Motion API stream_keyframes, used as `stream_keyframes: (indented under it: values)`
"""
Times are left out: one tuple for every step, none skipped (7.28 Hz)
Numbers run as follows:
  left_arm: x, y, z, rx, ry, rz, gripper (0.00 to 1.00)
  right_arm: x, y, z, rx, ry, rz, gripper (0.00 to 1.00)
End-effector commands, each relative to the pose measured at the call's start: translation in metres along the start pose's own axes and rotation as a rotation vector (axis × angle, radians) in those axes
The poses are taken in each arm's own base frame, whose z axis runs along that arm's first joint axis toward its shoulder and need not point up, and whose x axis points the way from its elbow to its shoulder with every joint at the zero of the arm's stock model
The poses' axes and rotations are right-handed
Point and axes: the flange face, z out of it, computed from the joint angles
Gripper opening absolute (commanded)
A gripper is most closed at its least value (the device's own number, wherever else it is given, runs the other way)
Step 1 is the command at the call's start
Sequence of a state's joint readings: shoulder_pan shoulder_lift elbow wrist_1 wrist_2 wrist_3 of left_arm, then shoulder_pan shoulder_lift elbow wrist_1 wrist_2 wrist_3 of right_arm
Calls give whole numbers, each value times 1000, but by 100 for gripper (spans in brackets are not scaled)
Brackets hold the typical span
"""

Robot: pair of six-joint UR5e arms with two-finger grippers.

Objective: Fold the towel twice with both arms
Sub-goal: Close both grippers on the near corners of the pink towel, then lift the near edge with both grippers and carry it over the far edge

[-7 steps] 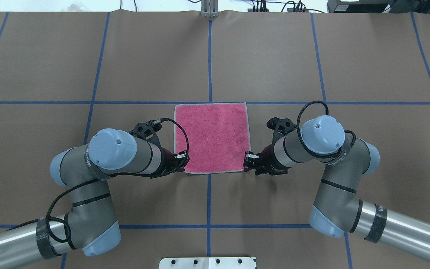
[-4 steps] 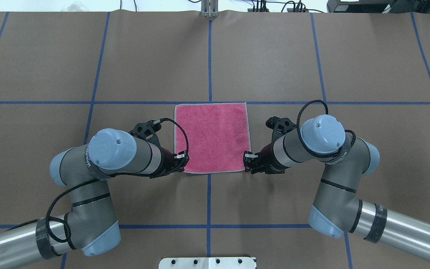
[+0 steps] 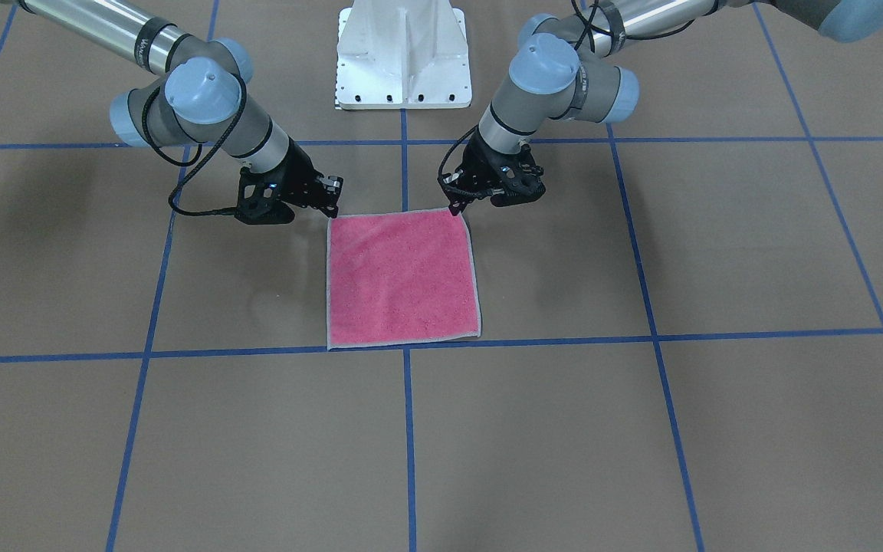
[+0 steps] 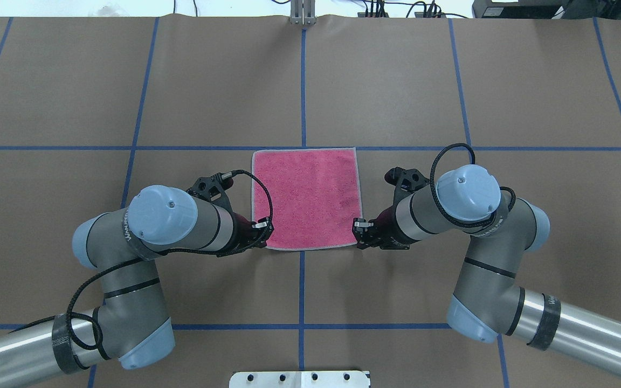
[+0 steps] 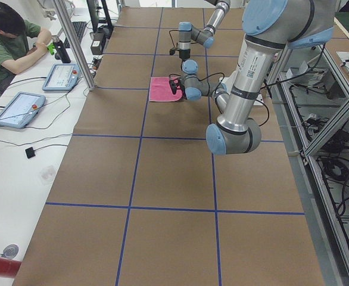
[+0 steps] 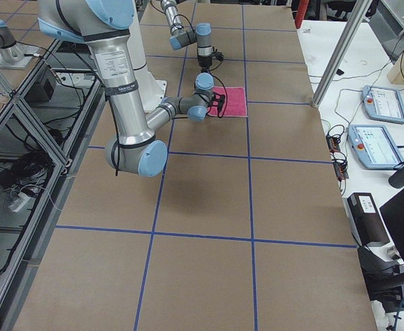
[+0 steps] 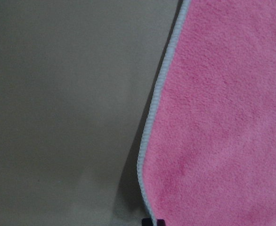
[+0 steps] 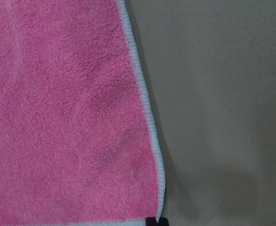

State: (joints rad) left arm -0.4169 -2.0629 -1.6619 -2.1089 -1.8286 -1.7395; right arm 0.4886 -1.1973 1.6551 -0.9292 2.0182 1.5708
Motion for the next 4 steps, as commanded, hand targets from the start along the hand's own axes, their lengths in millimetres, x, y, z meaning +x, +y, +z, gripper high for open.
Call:
stream_keyframes:
  values:
    - [6,-4,-7,5,14,-2,0,-4,-4,-9,10,-34,-11,0]
    - [7,-12,-11,16,20,-6,0,-5,-8,-14,18,-53,-10,0]
    - [12,-21,-19,29,34,-11,0,-6,-16,-22,28,-64,1,0]
    - [16,-41,-36,55,56,-27,0,-6,-26,-30,44,-71,12,0]
